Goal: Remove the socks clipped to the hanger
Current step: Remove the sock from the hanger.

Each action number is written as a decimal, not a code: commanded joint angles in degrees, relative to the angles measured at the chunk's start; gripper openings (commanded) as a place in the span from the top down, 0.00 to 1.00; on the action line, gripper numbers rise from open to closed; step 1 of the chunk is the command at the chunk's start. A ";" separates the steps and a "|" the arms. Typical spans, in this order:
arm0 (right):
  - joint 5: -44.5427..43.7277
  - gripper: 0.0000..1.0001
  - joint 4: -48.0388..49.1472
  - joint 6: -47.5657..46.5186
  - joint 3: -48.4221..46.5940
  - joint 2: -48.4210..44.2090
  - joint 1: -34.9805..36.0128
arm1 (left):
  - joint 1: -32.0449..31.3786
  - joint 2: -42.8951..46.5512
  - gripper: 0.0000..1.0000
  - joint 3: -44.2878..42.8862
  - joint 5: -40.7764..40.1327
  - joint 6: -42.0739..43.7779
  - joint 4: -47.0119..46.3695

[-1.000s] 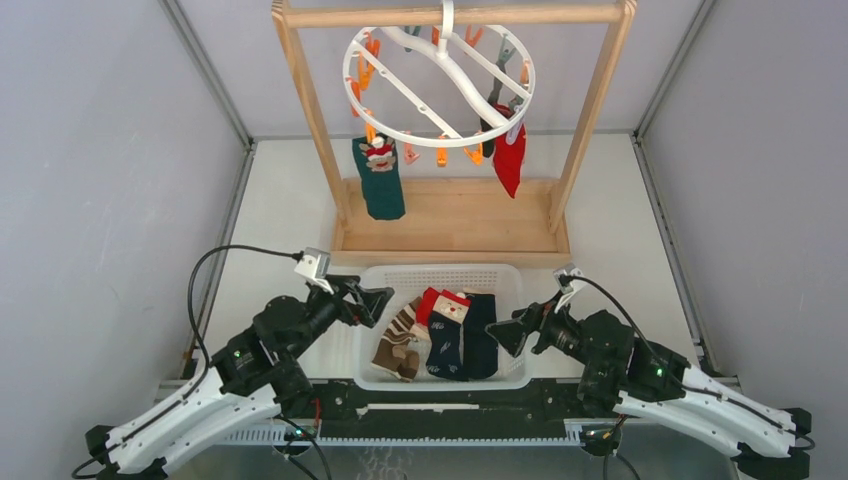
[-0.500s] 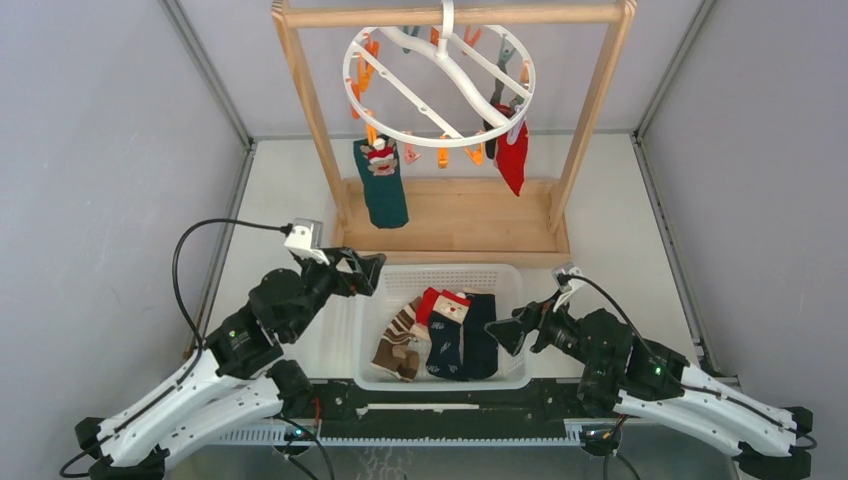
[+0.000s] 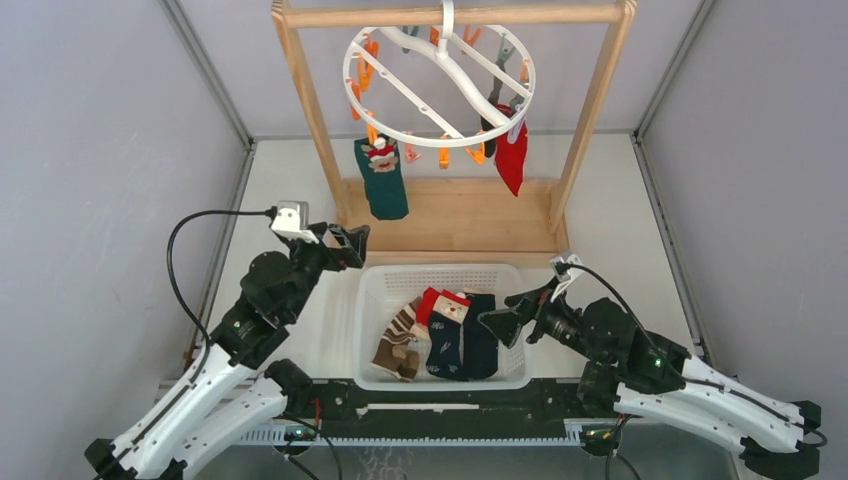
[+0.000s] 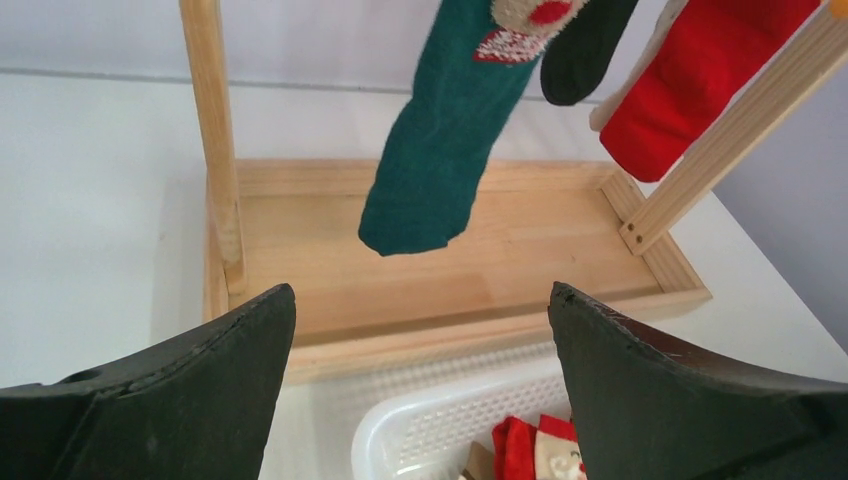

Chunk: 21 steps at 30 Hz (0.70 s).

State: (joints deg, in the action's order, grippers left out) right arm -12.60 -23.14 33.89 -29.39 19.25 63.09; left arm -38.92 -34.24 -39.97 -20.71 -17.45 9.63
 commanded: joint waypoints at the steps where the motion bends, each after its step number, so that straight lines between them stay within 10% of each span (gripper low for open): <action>1: 0.98 0.00 3.35 -1.04 -2.42 0.03 -0.42 | 5.20 -2.32 0.00 2.63 6.85 3.12 -9.16; 21: 0.73 0.00 1.73 -1.68 -3.64 -1.49 -0.78 | 18.52 -22.82 0.00 4.00 24.38 7.00 -38.00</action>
State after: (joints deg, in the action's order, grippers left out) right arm -11.90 -22.52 33.28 -30.83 18.11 62.81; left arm -23.86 -54.24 -36.38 -2.35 -10.04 -18.74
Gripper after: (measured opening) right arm 0.993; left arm 0.996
